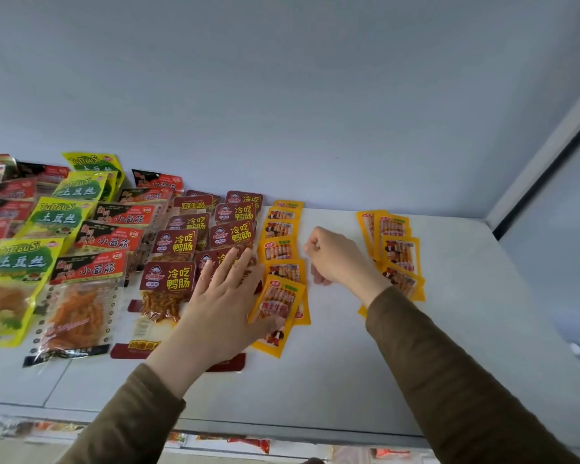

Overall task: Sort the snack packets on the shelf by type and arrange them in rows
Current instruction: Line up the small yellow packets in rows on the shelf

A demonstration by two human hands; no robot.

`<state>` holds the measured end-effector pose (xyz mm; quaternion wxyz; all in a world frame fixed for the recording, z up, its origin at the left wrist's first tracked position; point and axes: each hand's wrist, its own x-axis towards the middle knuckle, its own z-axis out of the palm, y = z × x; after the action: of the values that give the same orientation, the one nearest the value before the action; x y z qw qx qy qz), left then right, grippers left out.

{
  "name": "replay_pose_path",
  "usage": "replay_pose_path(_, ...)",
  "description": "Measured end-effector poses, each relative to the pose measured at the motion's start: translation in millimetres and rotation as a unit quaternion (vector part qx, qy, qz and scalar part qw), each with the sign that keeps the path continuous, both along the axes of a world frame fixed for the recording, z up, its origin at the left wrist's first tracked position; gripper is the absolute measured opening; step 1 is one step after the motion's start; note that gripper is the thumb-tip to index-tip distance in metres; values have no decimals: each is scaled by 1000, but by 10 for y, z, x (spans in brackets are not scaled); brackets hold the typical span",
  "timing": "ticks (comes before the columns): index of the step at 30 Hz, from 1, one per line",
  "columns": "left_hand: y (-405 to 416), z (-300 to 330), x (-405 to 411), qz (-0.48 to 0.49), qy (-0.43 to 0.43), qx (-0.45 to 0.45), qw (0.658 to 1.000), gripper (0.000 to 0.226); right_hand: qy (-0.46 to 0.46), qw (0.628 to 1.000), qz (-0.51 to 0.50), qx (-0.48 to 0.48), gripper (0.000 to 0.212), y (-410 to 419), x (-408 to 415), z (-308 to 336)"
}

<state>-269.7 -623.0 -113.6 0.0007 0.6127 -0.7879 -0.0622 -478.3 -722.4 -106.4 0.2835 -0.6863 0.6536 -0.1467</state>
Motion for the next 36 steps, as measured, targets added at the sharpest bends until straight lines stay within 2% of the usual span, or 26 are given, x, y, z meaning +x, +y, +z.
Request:
replay_pose_path(9, 165, -189, -252, 40, -37, -37, 998, 110, -128, 988, 2, 85, 10, 417, 107, 20)
replay_pose_path(12, 196, -188, -297, 51, -16, -43, 998, 107, -118, 990, 6, 78, 11, 453, 86, 28)
replay_pose_path(14, 208, -162, -225, 57, 17, -48, 997, 97, -94, 995, -5, 46, 13, 458, 28, 40)
replay_pose_path(20, 211, -178, 107, 46, -22, -20, 998, 73, -77, 994, 19, 78, 16, 522, 24, 28)
replay_pose_path(25, 232, -182, 137, 53, -35, -18, 998, 77, -123, 986, 18, 110, 15, 555, 19, -28)
replay_pose_path(28, 229, -154, 106, 56, 10, -43, 997, 68, -162, 977, 15, 140, 11, 597, 20, -86)
replay_pose_path(30, 232, -145, 55, 25, 27, -54, 998, 68, -189, 969, 15, 158, 12, 623, 28, -105)
replay_pose_path(33, 265, -216, -40, -26, 4, -45, 999, 75, -218, 960, 2, 176, 13, 645, 50, -100)
replay_pose_path(36, 267, -273, -116, -5, -7, -54, 998, 73, -227, 957, -1, 179, 11, 680, 56, -83)
